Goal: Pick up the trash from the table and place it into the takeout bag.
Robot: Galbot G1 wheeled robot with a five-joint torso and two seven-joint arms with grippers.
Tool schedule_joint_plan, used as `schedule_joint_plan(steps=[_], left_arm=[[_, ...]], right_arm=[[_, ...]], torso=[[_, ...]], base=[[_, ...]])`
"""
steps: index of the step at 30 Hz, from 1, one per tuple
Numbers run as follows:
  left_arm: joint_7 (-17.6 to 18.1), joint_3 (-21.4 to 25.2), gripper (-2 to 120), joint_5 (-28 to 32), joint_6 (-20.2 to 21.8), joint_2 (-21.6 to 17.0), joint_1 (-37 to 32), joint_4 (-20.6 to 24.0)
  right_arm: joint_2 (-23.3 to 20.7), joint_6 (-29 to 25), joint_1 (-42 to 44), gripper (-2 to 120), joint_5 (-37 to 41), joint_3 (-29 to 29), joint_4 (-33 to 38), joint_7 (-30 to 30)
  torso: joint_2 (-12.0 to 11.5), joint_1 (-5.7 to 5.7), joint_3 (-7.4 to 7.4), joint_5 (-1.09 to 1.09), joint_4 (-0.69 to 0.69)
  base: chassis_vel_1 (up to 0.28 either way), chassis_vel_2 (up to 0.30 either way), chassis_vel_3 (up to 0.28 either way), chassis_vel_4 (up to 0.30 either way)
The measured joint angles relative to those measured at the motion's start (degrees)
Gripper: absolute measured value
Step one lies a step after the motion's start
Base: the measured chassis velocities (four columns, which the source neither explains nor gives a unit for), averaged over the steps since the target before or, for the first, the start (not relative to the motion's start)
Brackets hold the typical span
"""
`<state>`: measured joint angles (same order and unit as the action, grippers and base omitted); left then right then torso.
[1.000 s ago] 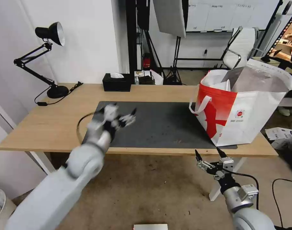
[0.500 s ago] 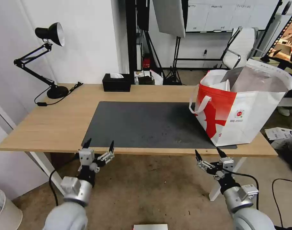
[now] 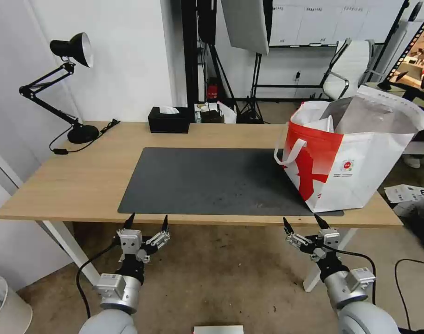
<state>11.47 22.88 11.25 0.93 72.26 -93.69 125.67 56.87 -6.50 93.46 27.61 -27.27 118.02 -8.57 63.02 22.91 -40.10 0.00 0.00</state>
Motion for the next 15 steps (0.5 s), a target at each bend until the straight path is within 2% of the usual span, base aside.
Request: schedule_joint_plan(steps=[15], left_arm=[[0.01, -0.16, 100, 0.26, 0.22, -0.11, 0.31, -0.02]], right_arm=[[0.00, 0.00, 0.00, 100, 0.00, 0.00, 0.00, 0.00]], torso=[[0.00, 0.00, 0.00, -0.01, 0.00]], base=[[0.000, 0.000, 0.000, 0.000]])
